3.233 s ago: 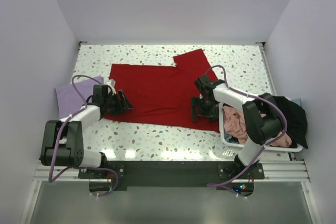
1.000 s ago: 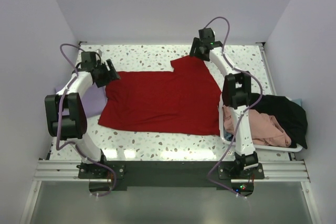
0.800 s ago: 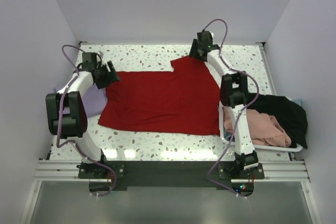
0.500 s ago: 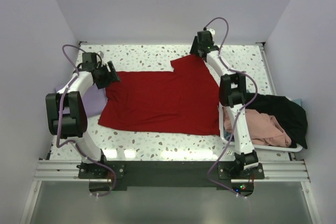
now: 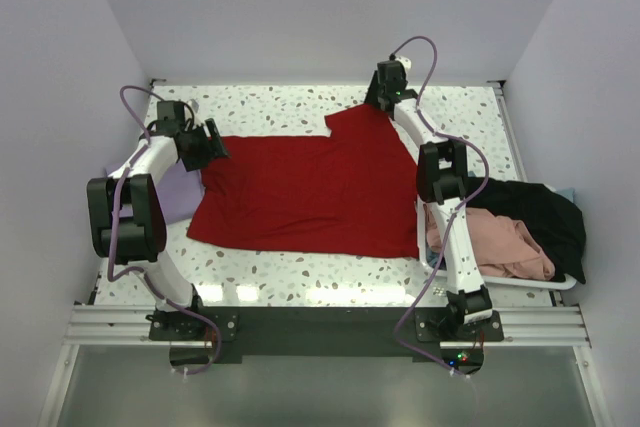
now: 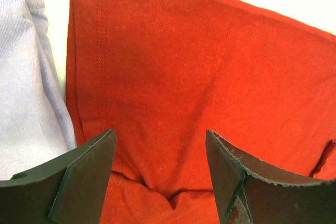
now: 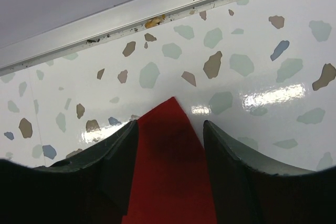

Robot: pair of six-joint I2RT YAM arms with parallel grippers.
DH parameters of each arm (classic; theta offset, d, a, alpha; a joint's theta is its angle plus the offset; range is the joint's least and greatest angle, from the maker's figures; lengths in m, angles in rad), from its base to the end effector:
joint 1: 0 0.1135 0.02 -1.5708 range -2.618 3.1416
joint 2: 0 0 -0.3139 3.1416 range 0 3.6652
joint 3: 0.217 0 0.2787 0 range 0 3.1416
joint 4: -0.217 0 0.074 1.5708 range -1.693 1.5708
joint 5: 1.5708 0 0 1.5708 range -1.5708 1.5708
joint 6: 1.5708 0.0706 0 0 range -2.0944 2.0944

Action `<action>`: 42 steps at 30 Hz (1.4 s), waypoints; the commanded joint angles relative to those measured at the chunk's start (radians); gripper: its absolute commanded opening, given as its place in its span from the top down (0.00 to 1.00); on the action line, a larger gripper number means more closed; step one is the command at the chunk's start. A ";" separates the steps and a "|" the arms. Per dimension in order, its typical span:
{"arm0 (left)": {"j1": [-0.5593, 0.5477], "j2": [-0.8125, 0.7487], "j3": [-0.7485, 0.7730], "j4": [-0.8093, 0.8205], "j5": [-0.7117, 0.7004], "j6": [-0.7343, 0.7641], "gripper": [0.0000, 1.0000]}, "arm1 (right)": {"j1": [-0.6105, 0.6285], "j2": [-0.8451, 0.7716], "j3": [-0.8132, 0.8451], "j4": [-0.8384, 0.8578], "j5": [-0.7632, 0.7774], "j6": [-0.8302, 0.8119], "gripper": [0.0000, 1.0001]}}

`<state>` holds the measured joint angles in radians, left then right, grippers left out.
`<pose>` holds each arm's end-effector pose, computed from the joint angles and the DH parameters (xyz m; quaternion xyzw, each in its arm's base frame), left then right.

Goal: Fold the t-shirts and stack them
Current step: Fold the tshirt

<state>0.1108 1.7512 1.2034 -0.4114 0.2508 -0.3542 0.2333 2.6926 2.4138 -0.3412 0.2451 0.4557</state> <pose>0.4210 0.0292 0.2152 -0.1813 0.9293 -0.1547 0.2820 0.6820 0.1445 0.1497 0.1535 0.8708 0.0511 0.4643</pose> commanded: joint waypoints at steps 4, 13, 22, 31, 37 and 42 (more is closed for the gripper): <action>0.001 -0.018 0.005 -0.006 0.013 0.032 0.27 | -0.005 0.021 0.041 -0.021 -0.007 0.017 0.51; 0.001 -0.009 -0.001 -0.010 0.008 0.040 0.27 | -0.005 0.007 0.013 -0.041 0.003 0.023 0.99; -0.003 0.053 0.077 -0.010 -0.016 0.055 0.27 | -0.035 -0.161 -0.186 -0.009 0.183 0.080 1.00; -0.023 0.220 0.304 -0.018 -0.091 0.109 0.28 | -0.081 -0.229 -0.260 -0.010 0.177 0.044 1.00; -0.030 0.365 0.499 -0.055 -0.218 0.121 0.34 | -0.101 -0.249 -0.311 -0.005 0.158 0.040 1.00; -0.033 0.455 0.614 -0.046 -0.232 0.113 0.44 | -0.103 -0.247 -0.311 -0.016 0.129 0.026 1.00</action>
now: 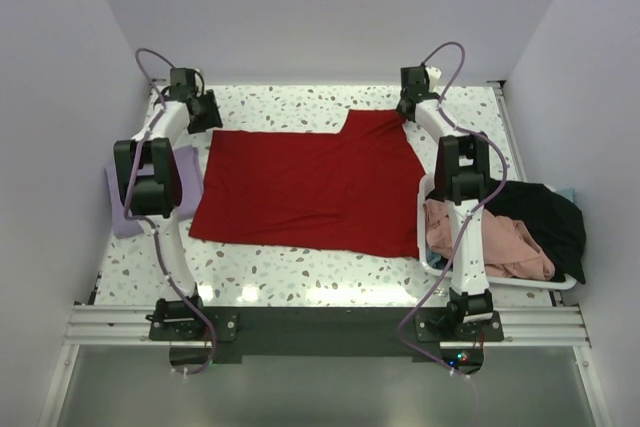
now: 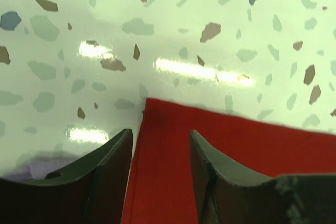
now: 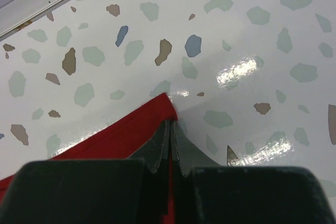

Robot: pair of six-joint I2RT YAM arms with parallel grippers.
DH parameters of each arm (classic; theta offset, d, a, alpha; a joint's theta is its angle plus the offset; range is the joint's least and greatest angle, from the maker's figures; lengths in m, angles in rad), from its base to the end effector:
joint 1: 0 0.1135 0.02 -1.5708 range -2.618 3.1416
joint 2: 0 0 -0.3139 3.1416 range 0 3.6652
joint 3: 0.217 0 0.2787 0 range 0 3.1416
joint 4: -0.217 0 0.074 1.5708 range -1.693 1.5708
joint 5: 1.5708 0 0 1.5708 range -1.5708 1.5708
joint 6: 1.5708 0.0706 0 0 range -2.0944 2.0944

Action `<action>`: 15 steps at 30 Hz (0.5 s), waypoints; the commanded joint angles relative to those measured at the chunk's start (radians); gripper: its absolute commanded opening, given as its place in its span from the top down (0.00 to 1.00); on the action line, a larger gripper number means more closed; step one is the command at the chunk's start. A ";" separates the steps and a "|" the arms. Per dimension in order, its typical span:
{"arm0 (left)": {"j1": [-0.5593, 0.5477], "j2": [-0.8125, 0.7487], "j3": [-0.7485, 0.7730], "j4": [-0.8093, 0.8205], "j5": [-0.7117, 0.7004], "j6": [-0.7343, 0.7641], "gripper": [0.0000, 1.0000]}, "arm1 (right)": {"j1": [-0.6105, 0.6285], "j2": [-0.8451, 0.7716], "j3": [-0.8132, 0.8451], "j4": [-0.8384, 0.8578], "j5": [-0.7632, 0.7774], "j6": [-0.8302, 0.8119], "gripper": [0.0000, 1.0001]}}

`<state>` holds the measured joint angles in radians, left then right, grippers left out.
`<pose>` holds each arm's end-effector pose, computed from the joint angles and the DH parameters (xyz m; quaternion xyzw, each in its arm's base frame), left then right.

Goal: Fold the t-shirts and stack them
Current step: Fold the tshirt

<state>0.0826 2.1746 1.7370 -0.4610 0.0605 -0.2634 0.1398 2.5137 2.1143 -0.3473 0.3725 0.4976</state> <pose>0.5586 0.0420 0.1979 -0.1526 0.9312 -0.0582 0.3257 0.6479 0.0652 0.1524 0.2332 0.8729 -0.0378 0.4269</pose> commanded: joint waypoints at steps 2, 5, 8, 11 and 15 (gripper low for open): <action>-0.006 0.059 0.088 0.027 -0.042 0.007 0.53 | -0.008 -0.067 -0.010 -0.013 -0.003 -0.016 1.00; -0.007 0.083 0.104 0.030 -0.057 -0.014 0.59 | -0.008 -0.070 -0.008 -0.019 -0.012 -0.013 1.00; -0.007 0.097 0.098 0.042 -0.057 -0.022 0.61 | -0.009 -0.069 -0.004 -0.028 -0.027 -0.011 1.00; -0.012 0.123 0.110 0.050 -0.047 -0.031 0.61 | -0.008 -0.070 -0.005 -0.033 -0.035 -0.010 1.00; -0.018 0.146 0.104 0.077 -0.045 -0.037 0.61 | -0.009 -0.075 -0.007 -0.039 -0.046 -0.010 1.00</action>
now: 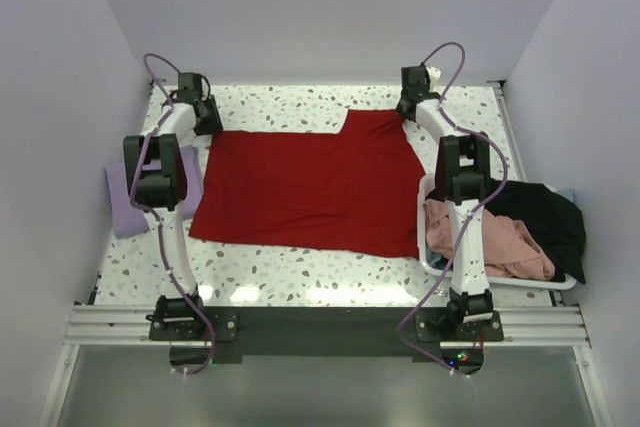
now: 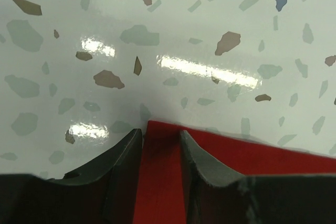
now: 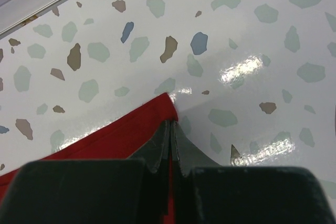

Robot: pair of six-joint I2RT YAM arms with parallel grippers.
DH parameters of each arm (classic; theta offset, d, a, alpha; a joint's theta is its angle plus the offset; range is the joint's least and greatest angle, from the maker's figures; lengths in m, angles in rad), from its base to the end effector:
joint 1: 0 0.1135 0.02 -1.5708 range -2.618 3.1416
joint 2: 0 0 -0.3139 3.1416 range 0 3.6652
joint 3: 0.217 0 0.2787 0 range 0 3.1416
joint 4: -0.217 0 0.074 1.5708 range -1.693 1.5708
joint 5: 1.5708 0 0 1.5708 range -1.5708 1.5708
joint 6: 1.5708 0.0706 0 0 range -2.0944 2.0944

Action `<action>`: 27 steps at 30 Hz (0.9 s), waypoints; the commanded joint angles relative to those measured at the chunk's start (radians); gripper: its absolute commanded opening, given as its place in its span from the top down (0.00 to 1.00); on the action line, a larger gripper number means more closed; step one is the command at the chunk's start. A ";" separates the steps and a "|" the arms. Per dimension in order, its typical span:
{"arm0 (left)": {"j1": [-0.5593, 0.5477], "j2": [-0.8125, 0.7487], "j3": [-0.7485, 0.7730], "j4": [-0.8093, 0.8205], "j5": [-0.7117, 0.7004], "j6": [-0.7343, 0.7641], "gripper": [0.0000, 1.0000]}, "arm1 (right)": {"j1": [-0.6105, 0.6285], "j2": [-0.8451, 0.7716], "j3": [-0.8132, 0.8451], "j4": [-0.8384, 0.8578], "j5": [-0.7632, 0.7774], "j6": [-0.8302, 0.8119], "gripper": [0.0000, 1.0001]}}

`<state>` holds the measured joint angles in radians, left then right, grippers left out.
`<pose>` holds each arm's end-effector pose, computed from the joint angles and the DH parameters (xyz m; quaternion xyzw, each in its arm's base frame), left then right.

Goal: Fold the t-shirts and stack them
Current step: Fold the tshirt

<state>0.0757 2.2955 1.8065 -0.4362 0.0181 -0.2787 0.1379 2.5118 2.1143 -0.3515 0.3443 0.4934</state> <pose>0.5820 0.0429 0.1582 -0.1643 0.9340 -0.0407 0.3147 0.6478 0.0658 0.1527 0.2271 0.8769 -0.0271 0.4228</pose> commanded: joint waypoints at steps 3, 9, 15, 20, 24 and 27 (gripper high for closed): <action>-0.016 0.044 0.033 0.062 -0.007 -0.017 0.64 | -0.007 -0.082 -0.019 -0.038 -0.027 -0.003 1.00; -0.016 0.048 0.033 0.048 -0.015 -0.013 0.80 | -0.008 -0.097 -0.043 -0.038 -0.036 -0.012 1.00; -0.019 0.050 0.027 0.044 -0.047 -0.016 1.00 | -0.006 -0.102 -0.024 -0.046 -0.057 0.002 1.00; -0.019 0.062 0.076 0.047 0.000 -0.046 1.00 | -0.007 -0.062 0.097 -0.106 -0.076 -0.001 1.00; -0.019 0.074 0.120 0.053 0.031 -0.088 1.00 | -0.008 -0.053 0.171 -0.109 -0.091 -0.004 1.00; -0.016 0.084 0.155 0.068 0.071 -0.122 1.00 | -0.007 -0.056 0.196 -0.099 -0.105 -0.004 1.00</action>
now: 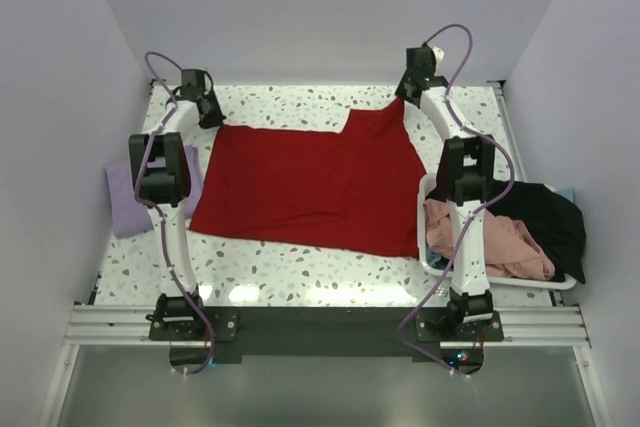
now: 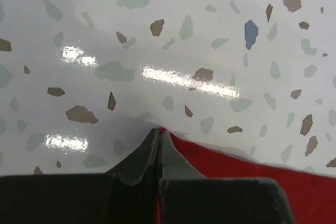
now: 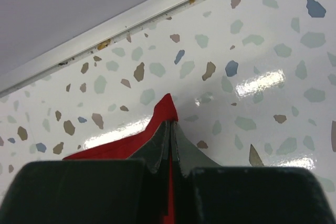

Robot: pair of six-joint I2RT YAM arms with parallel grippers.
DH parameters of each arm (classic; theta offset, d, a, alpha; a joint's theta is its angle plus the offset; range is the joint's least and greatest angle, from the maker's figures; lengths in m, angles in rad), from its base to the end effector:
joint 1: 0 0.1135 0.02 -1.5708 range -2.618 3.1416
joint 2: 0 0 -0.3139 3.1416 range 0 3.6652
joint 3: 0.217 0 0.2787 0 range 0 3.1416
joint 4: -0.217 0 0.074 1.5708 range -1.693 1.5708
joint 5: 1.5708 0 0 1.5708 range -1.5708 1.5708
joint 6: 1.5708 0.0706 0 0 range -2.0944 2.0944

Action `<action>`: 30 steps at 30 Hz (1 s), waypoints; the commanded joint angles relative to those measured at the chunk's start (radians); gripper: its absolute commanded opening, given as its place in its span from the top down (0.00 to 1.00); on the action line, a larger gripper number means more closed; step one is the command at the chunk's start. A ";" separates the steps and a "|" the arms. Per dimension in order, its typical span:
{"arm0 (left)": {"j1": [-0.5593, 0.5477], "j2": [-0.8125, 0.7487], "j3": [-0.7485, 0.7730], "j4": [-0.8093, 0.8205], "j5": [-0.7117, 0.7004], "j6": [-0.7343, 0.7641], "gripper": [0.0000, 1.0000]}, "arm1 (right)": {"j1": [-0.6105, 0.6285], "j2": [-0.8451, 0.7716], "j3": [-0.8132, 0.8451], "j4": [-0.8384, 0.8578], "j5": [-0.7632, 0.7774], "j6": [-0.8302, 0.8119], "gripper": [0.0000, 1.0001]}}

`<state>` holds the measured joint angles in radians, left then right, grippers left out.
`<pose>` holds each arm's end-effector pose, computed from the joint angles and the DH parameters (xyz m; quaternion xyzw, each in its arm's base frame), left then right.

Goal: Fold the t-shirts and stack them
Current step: Fold the tshirt

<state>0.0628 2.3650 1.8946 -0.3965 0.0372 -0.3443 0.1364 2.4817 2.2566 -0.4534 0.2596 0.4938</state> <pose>0.6062 0.0355 0.1534 -0.1834 0.9205 -0.0656 0.3388 0.6538 0.0714 0.2144 0.2140 0.8704 0.0216 0.4430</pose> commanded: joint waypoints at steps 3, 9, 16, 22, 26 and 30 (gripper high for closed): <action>0.003 0.023 0.093 0.051 0.095 -0.091 1.00 | -0.006 -0.021 0.089 0.007 -0.049 0.003 1.00; 0.035 0.023 0.110 0.143 0.213 -0.139 1.00 | -0.012 0.005 0.172 0.032 -0.102 0.008 1.00; 0.101 -0.012 0.084 0.196 0.328 -0.153 1.00 | -0.017 -0.027 0.170 0.073 -0.167 0.019 1.00; 0.120 -0.001 0.086 0.153 0.420 -0.108 1.00 | -0.017 -0.104 0.078 0.073 -0.197 0.015 1.00; 0.121 -0.059 -0.007 0.159 0.422 -0.084 1.00 | -0.011 -0.225 -0.124 0.094 -0.230 0.006 1.00; 0.118 -0.130 -0.100 0.122 0.317 -0.041 1.00 | 0.005 -0.364 -0.305 0.097 -0.249 -0.017 1.00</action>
<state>0.1787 2.3398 1.8416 -0.2710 0.4011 -0.4400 0.1310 2.2837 2.0354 -0.3988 0.0444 0.4995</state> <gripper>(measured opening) 0.014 0.007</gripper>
